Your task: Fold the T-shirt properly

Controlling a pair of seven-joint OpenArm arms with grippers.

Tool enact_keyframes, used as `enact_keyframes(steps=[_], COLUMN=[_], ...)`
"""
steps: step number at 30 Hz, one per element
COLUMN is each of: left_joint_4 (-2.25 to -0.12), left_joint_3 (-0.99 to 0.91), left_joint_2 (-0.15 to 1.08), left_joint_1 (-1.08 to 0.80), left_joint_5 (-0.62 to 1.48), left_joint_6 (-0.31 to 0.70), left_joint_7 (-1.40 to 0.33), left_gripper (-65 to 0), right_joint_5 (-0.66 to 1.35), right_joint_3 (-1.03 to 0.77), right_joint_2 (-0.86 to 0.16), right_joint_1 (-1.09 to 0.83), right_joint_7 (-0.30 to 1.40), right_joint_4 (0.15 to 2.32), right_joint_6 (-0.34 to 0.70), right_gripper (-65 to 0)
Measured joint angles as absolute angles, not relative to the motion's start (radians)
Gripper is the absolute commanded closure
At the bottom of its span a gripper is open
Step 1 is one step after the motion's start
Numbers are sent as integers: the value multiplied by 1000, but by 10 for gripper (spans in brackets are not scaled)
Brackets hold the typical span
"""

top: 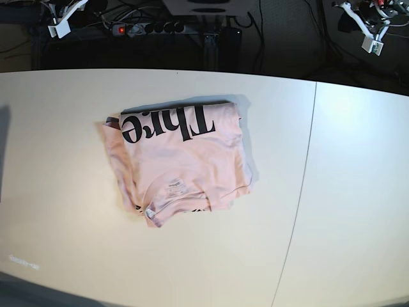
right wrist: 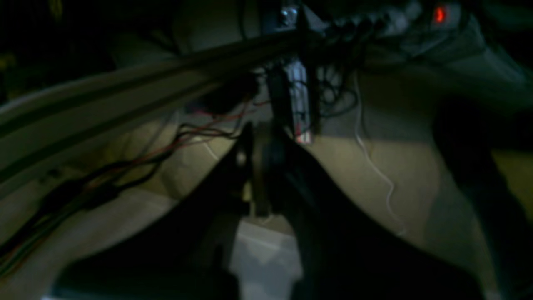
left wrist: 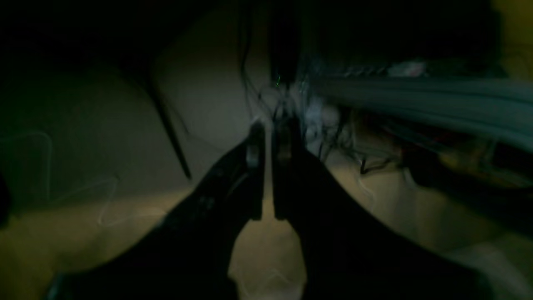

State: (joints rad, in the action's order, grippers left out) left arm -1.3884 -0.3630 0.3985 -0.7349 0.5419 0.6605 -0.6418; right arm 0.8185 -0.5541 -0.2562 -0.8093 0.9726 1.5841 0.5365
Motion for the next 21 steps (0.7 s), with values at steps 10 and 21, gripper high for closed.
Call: enact_keyframes(steps=[10, 21], left_joint_4=[-750, -446], left_joint_3=[-53, 310], left_joint_2=[385, 226], left_joint_1=[-403, -80], left_joint_5=[281, 197], left_joint_6=[443, 321], left_joint_7=[-429, -370], left_gripper=[-36, -9], right_joint_5=[545, 369], right_joint_3=[-554, -556], right_joint_2=[-252, -221], right_joint_1=[-542, -202], right_joint_7=[849, 776], right_joint_4=[928, 646], right_joint_6=[532, 498], right_gripper=[0, 0])
